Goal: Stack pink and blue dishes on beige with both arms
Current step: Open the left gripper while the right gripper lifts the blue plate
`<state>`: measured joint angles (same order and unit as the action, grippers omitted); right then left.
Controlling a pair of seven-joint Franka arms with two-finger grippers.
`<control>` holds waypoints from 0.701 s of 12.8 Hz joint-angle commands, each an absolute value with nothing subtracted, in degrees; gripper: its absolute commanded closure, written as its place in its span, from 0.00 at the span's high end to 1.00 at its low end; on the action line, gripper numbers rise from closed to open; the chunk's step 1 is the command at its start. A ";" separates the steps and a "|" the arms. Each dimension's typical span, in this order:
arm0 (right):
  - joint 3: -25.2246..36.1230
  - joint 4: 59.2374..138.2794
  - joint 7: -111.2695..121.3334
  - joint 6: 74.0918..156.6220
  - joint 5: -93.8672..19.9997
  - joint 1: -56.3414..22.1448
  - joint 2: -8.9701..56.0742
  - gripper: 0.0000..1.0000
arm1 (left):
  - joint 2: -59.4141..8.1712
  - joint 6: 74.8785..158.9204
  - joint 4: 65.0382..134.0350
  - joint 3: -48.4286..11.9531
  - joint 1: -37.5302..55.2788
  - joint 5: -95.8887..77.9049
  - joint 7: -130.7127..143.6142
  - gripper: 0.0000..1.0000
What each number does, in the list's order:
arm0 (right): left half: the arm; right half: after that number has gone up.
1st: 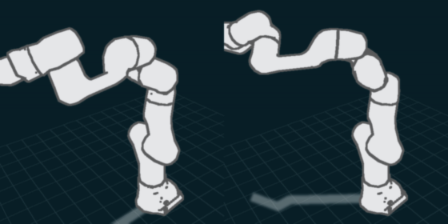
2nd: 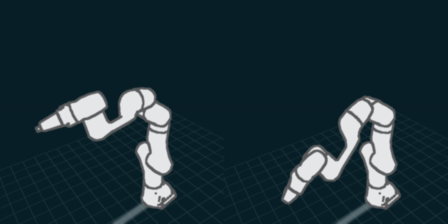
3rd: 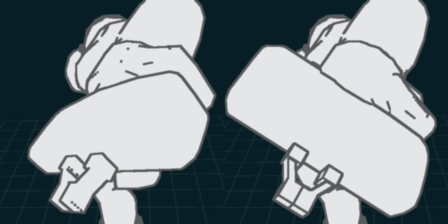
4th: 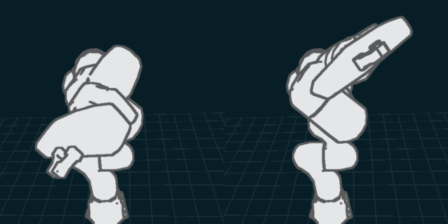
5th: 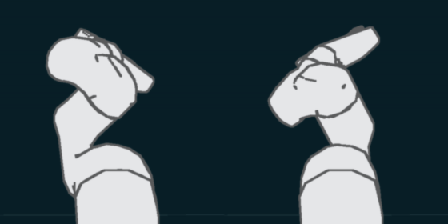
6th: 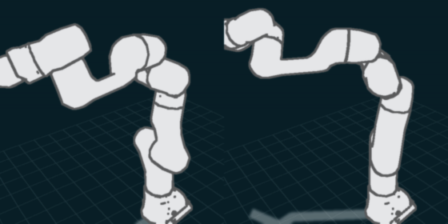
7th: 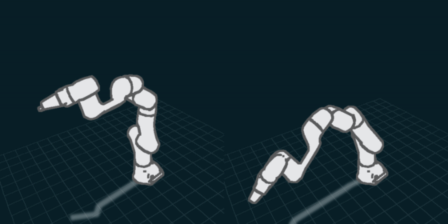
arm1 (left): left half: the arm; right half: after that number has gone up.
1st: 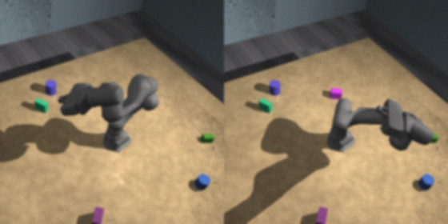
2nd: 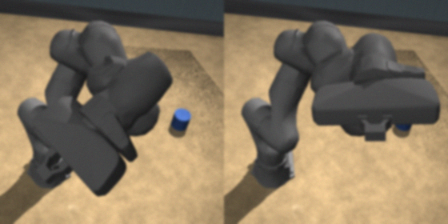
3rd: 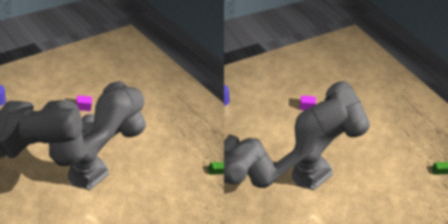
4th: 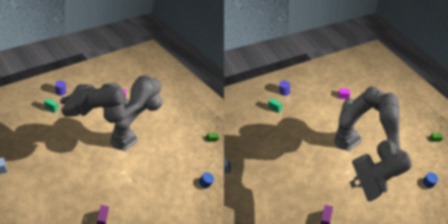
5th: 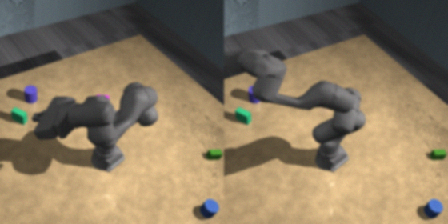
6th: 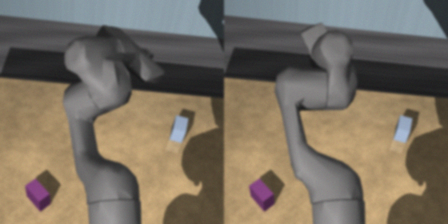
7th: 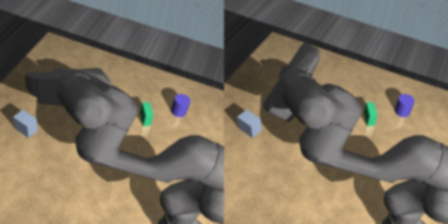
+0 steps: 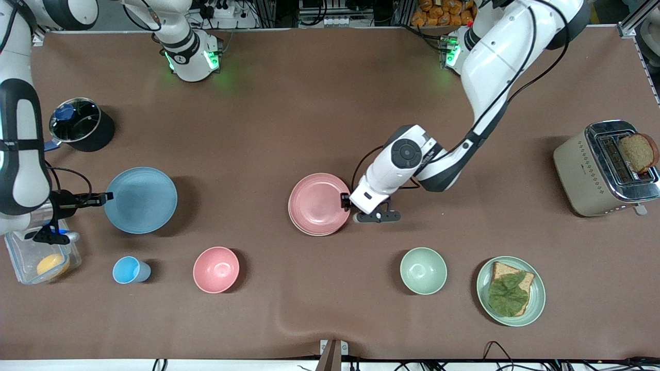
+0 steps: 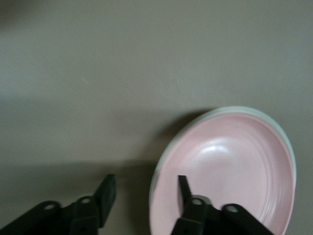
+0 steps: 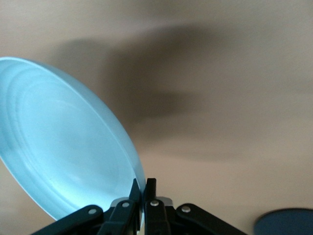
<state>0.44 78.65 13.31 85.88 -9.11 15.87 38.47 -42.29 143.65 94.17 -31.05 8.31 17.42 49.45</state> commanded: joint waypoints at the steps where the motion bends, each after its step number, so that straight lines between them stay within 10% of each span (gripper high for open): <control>1: 0.00 78.57 10.47 82.54 -14.13 15.30 37.35 0.00 | -29.83 133.00 95.71 -30.85 4.76 18.90 50.45 1.00; 9: 0.18 80.76 -0.69 84.71 -26.00 5.20 38.32 0.00 | -6.79 101.64 92.64 -30.85 -8.34 18.19 33.93 1.00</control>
<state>-0.16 79.31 2.05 83.53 -22.68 6.92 38.52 -10.04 105.56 91.86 -30.81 -7.21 17.64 35.69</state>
